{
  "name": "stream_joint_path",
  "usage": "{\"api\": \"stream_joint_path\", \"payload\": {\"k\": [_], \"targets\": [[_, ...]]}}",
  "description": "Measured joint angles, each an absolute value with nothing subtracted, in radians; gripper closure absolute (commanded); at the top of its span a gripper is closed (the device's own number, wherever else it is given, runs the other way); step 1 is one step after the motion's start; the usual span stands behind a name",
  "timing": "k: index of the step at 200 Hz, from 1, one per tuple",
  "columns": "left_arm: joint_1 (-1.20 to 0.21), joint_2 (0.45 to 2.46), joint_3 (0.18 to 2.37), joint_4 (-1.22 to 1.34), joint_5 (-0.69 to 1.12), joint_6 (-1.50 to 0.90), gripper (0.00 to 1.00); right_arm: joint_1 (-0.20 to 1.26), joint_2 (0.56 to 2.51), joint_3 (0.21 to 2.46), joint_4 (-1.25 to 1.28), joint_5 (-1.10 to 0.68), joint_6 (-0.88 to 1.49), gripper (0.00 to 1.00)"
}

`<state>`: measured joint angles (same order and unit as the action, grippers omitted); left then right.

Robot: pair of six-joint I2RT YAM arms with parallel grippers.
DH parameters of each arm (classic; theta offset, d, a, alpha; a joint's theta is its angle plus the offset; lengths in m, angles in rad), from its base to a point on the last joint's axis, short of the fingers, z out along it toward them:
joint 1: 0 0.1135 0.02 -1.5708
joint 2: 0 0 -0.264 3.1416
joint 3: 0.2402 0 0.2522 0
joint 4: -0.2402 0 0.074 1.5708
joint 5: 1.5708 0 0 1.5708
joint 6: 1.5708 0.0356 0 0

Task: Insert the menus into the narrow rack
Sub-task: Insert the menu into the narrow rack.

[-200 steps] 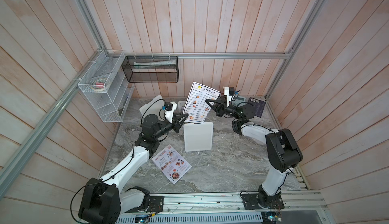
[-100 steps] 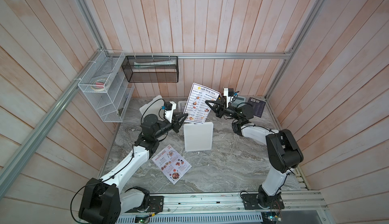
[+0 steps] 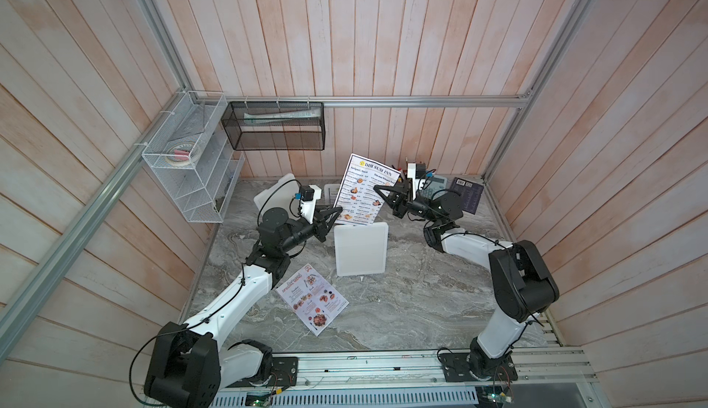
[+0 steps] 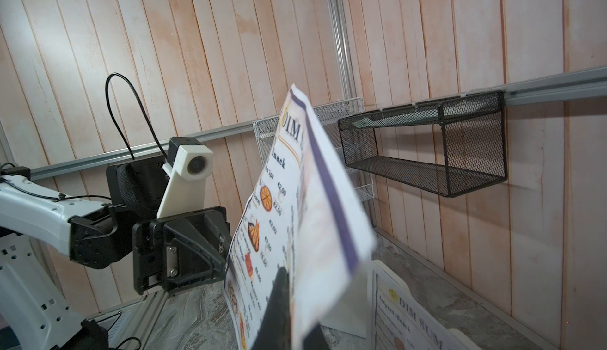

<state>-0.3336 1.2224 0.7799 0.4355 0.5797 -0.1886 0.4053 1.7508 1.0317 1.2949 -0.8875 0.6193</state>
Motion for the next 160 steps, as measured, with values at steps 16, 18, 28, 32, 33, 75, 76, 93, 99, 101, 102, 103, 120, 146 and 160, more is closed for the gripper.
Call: {"api": "stream_joint_path", "payload": {"k": [16, 18, 28, 32, 33, 75, 76, 93, 99, 101, 102, 103, 120, 146, 160], "targets": [[-0.334, 1.225, 0.780, 0.435, 0.580, -0.189, 0.78, 0.405, 1.750, 1.023, 1.289, -0.886, 0.616, 1.00], [-0.334, 1.225, 0.780, 0.435, 0.580, -0.189, 0.79, 0.405, 1.750, 1.021, 1.288, -0.886, 0.614, 1.00], [-0.334, 1.228, 0.780, 0.435, 0.580, -0.191, 0.78, 0.405, 1.750, 1.017, 1.285, -0.886, 0.611, 1.00], [-0.334, 1.229, 0.780, 0.436, 0.580, -0.192, 0.78, 0.405, 1.750, 1.016, 1.285, -0.885, 0.609, 1.00], [-0.334, 1.229, 0.780, 0.435, 0.580, -0.192, 0.78, 0.405, 1.750, 1.015, 1.284, -0.885, 0.609, 1.00], [-0.333, 1.237, 0.780, 0.436, 0.580, -0.192, 0.78, 0.405, 1.741, 1.005, 1.262, -0.884, 0.590, 1.00], [-0.333, 1.237, 0.780, 0.436, 0.580, -0.192, 0.78, 0.405, 1.741, 1.004, 1.262, -0.884, 0.590, 1.00], [-0.332, 1.238, 0.780, 0.438, 0.580, -0.192, 0.78, 0.405, 1.728, 0.995, 1.244, -0.884, 0.572, 1.00], [-0.332, 1.239, 0.780, 0.438, 0.580, -0.193, 0.78, 0.405, 1.722, 0.992, 1.235, -0.884, 0.567, 1.00], [-0.332, 1.239, 0.780, 0.438, 0.580, -0.193, 0.78, 0.405, 1.720, 0.991, 1.232, -0.884, 0.564, 1.00], [-0.332, 1.239, 0.780, 0.439, 0.580, -0.193, 0.78, 0.405, 1.719, 0.991, 1.230, -0.884, 0.562, 1.00], [-0.332, 1.239, 0.780, 0.439, 0.580, -0.193, 0.79, 0.405, 1.717, 0.990, 1.228, -0.884, 0.561, 1.00], [-0.332, 1.242, 0.780, 0.442, 0.580, -0.196, 0.78, 0.405, 1.701, 0.985, 1.201, -0.885, 0.541, 1.00], [-0.332, 1.244, 0.780, 0.442, 0.580, -0.197, 0.78, 0.405, 1.678, 0.979, 1.158, -0.885, 0.507, 1.00], [-0.332, 1.246, 0.780, 0.442, 0.580, -0.199, 0.78, 0.405, 1.670, 0.978, 1.135, -0.885, 0.488, 1.00]]}}
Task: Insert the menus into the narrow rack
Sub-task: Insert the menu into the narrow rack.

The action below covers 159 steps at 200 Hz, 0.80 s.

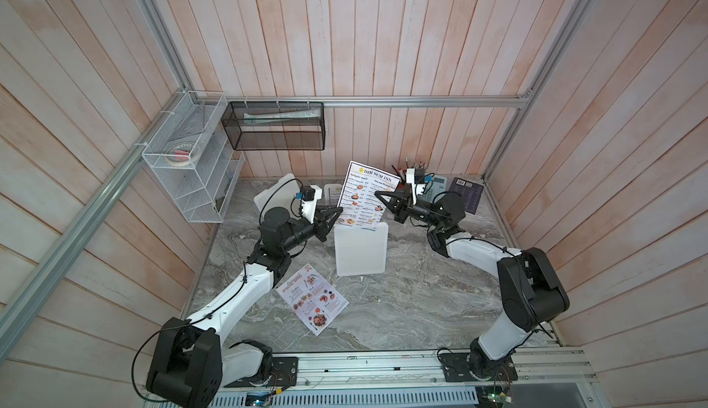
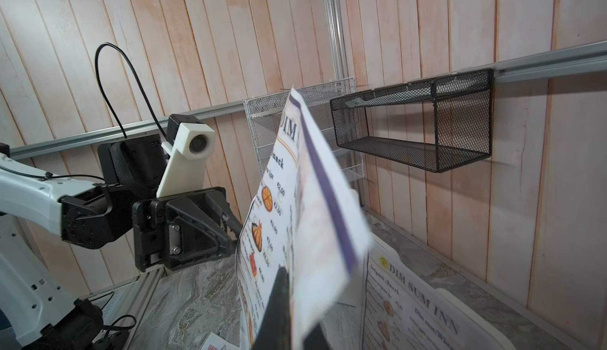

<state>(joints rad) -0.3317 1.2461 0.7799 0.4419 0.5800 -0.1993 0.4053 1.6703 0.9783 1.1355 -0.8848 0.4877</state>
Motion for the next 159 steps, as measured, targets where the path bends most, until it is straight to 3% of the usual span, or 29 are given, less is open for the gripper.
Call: {"api": "stream_joint_path", "payload": {"k": [159], "targets": [[-0.332, 1.250, 0.780, 0.442, 0.591, -0.203, 0.78, 0.388, 1.567, 0.993, 0.743, -0.860, 0.260, 1.00]]}}
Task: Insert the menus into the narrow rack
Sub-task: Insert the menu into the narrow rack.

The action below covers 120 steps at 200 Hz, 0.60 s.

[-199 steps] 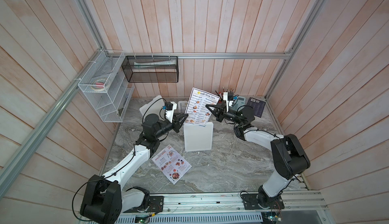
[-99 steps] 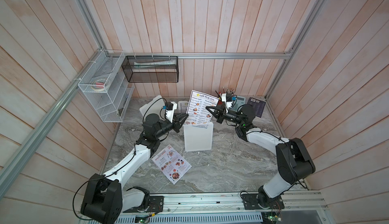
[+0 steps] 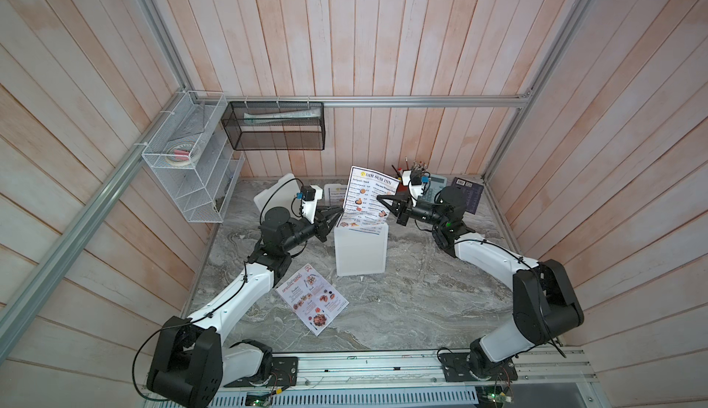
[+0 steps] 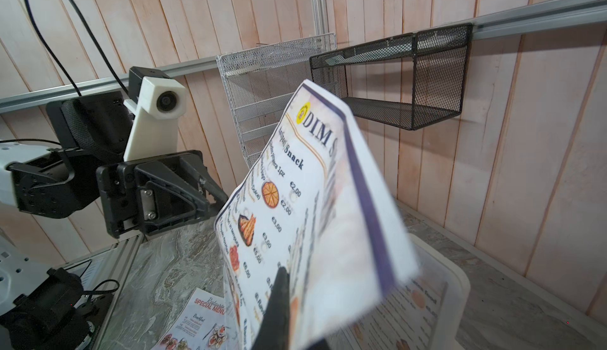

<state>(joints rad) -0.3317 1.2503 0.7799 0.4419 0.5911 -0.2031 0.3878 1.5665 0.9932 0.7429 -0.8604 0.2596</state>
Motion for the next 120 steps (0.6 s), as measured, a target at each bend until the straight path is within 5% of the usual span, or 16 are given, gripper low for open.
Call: {"api": "stream_joint_path", "payload": {"k": [67, 120], "targets": [[-0.332, 1.250, 0.780, 0.442, 0.591, -0.203, 0.76, 0.379, 1.557, 1.048, 0.652, -0.862, 0.230, 1.00], [-0.332, 1.235, 0.771, 0.432, 0.567, -0.212, 0.53, 0.383, 1.558, 1.053, 0.626, -0.878, 0.203, 1.00]]}}
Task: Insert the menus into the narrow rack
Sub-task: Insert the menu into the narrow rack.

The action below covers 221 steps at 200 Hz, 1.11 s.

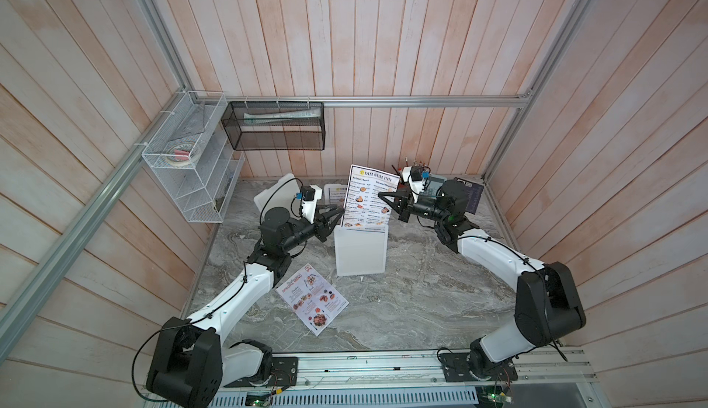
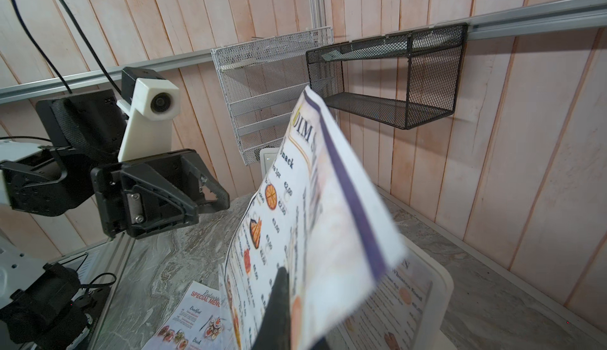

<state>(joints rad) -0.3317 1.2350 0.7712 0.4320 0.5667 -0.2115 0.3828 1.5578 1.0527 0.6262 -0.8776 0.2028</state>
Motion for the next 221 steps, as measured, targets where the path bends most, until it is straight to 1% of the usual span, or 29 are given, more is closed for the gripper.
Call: {"api": "stream_joint_path", "payload": {"k": [20, 28, 49, 54, 61, 110, 148, 186, 221], "targets": [[-0.332, 1.190, 0.723, 0.426, 0.536, -0.214, 0.42, 0.393, 1.558, 1.053, 0.619, -0.888, 0.184, 1.00], [-0.332, 1.170, 0.700, 0.422, 0.521, -0.217, 0.36, 0.398, 1.559, 1.053, 0.617, -0.893, 0.178, 1.00], [-0.332, 1.126, 0.632, 0.413, 0.475, -0.216, 0.14, 0.406, 1.564, 1.053, 0.614, -0.902, 0.163, 1.00], [-0.332, 1.116, 0.615, 0.412, 0.464, -0.223, 0.10, 0.408, 1.566, 1.053, 0.613, -0.904, 0.162, 1.00], [-0.332, 1.106, 0.591, 0.413, 0.450, -0.224, 0.07, 0.411, 1.570, 1.053, 0.612, -0.907, 0.157, 1.00], [-0.332, 1.032, 0.404, 0.443, 0.328, -0.221, 0.06, 0.413, 1.591, 1.052, 0.612, -0.916, 0.151, 1.00], [-0.332, 1.001, 0.263, 0.533, 0.235, -0.221, 0.06, 0.413, 1.589, 1.028, 0.621, -0.920, 0.130, 1.00], [-0.332, 1.009, 0.239, 0.602, 0.149, -0.222, 0.06, 0.413, 1.578, 1.005, 0.617, -0.931, 0.090, 1.00], [-0.330, 1.018, 0.236, 0.641, 0.130, -0.223, 0.06, 0.413, 1.559, 0.996, 0.604, -0.948, 0.044, 1.00]]}}
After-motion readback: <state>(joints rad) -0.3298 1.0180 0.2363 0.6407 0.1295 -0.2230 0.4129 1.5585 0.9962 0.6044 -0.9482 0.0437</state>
